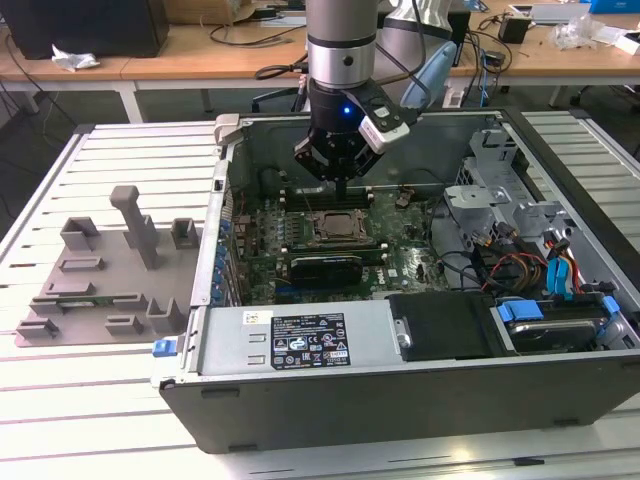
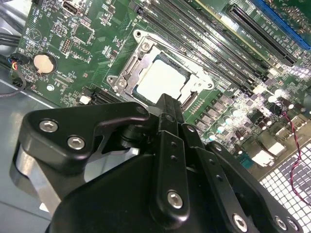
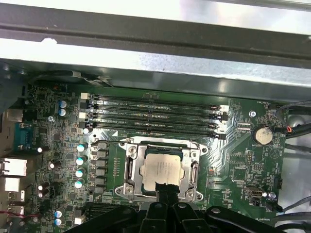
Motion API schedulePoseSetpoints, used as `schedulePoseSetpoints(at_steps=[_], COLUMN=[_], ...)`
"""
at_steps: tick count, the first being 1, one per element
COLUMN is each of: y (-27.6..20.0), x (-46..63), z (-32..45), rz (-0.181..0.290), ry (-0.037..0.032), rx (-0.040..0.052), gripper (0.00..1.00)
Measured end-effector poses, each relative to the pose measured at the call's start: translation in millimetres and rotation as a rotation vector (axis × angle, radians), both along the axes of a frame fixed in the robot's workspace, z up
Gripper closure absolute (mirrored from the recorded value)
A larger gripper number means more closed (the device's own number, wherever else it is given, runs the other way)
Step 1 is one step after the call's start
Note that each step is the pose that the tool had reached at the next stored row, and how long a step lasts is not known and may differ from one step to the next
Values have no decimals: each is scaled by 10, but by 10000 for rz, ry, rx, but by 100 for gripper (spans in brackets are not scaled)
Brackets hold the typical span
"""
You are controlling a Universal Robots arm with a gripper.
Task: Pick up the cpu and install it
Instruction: 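Install the first cpu locking lever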
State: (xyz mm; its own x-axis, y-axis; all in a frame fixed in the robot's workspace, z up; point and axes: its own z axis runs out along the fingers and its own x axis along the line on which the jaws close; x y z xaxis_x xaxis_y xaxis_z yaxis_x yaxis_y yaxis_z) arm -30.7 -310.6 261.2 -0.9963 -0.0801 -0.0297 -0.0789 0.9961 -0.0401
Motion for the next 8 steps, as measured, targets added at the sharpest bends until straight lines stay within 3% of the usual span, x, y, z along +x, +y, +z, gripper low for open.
schedulePoseSetpoints(at_steps=[8], y=[0], x=[-128], z=[0], rz=[1], ry=[0], rx=[0], gripper=[89])
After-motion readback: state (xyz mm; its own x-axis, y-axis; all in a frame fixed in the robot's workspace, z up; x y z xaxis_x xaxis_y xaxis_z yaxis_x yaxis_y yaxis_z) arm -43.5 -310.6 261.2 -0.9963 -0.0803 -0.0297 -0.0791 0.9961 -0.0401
